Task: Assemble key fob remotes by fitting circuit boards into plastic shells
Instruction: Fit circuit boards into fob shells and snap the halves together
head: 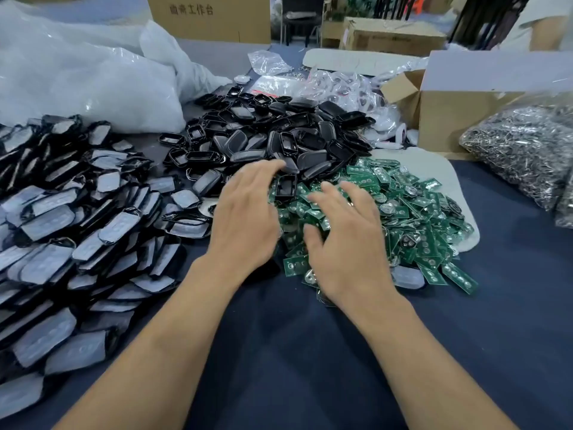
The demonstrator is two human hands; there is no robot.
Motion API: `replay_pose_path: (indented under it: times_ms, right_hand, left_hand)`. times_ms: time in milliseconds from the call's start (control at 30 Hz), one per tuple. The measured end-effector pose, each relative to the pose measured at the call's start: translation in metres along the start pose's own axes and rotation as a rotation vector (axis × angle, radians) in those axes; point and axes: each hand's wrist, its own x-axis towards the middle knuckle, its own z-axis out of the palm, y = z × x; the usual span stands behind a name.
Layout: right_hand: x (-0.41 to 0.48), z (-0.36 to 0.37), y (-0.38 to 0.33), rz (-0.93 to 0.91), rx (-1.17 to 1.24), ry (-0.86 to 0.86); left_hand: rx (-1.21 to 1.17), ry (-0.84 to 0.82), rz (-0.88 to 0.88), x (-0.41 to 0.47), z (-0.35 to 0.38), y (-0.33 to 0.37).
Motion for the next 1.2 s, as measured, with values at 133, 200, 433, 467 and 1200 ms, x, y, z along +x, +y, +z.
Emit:
replay_pose_path:
  times_ms: [133,200,433,467,1200]
  right_hand:
    - [0.002,0.008,0.002,-0.069,-0.126,-0.123]
    - [0.003,0.009,0.006,-0.057,-0.078,-0.08]
    - [0.006,-0.003,0.009,0.106,0.358,0.02]
    - [0.007,-0.005,0.008,0.124,0.441,0.047]
    - [0.005,-0.003,-0.005,0.324,1.05,0.063]
  left_hand:
    - [0.137,-0.248,0.202,0.003,0.004,0.0]
    - [0.11,-0.226,0.197,0.004,0.006,-0.002]
    - [-0.151,0.018,-0.109,0.007,0.004,-0.006]
    - [-0.237,0.072,-0.155,0.008,0.002,-0.005]
    - [-0.709,-0.064,-0.307,0.002,0.003,0.013]
